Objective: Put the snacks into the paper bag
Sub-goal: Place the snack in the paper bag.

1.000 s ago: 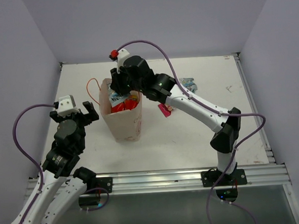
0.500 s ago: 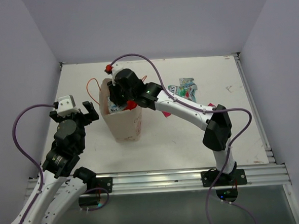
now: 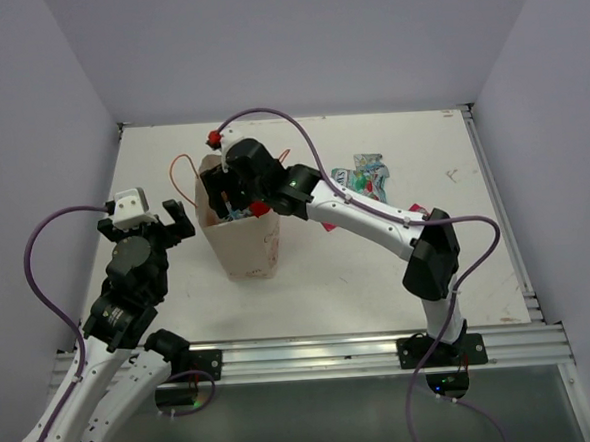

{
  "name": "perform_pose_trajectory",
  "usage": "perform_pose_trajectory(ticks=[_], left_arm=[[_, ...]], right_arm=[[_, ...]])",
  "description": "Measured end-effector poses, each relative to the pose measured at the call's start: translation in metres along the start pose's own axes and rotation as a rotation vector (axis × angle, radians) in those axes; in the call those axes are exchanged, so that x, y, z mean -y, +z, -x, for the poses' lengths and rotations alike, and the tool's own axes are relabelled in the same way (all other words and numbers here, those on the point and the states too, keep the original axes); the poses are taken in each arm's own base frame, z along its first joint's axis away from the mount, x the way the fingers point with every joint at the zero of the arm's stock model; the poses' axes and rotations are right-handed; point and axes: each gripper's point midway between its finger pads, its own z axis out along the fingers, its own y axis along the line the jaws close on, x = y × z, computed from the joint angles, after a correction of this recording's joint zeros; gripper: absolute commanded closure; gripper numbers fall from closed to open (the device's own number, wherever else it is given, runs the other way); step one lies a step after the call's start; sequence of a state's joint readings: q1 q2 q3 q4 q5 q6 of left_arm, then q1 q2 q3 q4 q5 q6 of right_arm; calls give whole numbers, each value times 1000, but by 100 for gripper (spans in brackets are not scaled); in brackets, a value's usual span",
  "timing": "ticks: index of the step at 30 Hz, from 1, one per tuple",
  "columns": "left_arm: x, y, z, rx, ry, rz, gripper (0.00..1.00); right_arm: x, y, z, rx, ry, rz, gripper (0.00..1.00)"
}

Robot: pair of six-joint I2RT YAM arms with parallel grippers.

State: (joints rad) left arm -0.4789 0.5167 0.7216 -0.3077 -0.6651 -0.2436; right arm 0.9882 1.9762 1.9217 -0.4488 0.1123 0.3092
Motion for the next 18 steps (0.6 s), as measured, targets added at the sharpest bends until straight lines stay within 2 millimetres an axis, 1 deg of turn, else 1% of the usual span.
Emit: perform_pose_trajectory(ticks=[2, 3, 8, 9, 11, 14, 16, 18], left_arm=[[0, 0, 0, 0, -1, 0, 0], [0, 0, 0, 1, 0, 0, 0], [0, -1, 1, 3, -2, -1, 0], [0, -1, 1, 3, -3, -1, 0], [0, -1, 1, 3, -3, -1, 0], [0, -1, 1, 3, -3, -1, 0], [0, -1, 1, 3, -3, -1, 0], [0, -1, 1, 3, -3, -1, 0]], right_arm=[[2, -7, 4, 5, -7, -12, 18], [3, -10, 7, 12, -10, -18, 14], [2, -40, 32, 72, -23, -16, 9], [1, -48, 39, 92, -25, -10, 7], [-1, -65, 54, 132, -30, 5, 6], [-7, -97, 75, 211, -40, 41, 5], [-10, -119, 85, 263, -46, 76, 4], [-14, -136, 90, 303, -55, 110, 2]])
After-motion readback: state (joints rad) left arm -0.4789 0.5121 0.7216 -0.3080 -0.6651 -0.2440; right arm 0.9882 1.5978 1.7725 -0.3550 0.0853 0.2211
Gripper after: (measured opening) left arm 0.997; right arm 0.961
